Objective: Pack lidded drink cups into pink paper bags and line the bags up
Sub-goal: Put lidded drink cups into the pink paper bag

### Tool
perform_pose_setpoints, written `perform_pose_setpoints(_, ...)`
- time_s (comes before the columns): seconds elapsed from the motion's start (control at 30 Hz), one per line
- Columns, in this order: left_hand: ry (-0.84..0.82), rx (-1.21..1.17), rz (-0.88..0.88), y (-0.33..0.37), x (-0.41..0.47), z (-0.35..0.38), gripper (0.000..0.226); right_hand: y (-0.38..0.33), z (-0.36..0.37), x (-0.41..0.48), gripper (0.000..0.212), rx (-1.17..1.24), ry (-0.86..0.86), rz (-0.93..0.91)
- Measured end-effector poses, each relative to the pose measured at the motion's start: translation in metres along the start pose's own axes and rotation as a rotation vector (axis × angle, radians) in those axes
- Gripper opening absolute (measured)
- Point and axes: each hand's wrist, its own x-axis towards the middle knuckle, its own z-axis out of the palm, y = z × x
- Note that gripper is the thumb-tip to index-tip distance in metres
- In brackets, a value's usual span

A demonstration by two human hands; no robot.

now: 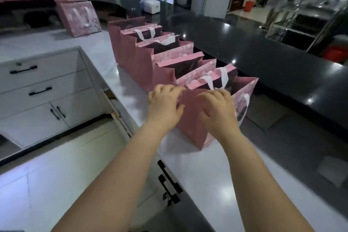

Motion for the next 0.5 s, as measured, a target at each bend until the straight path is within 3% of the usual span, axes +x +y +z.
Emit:
perform_pose_setpoints(0.1, -0.033, -0.047, 0.039, 0.003, 0.034, 0.014, 0.05, 0.006, 0.002, 0.014, 0.026, 0.005, 0.097, 0.195)
perform_pose_setpoints(0.27, -0.175, -0.129, 0.162, -0.011, 0.062, 0.028, 0.048, 0.008, -0.005, 0.028, 0.018, -0.129, 0.103, 0.415)
perform_pose_setpoints(0.43, -0.122, -0.334, 0.317, -0.036, 0.058, 0.042, 0.053, -0.006, 0.018, 0.01, 0.02, -0.233, 0.349, 0.473)
perform_pose_setpoints(0.5, -0.136, -0.434, 0.367, -0.034, 0.056, 0.046, 0.053, -0.015, 0.027, 0.001, 0.011, -0.218, 0.35, 0.54)
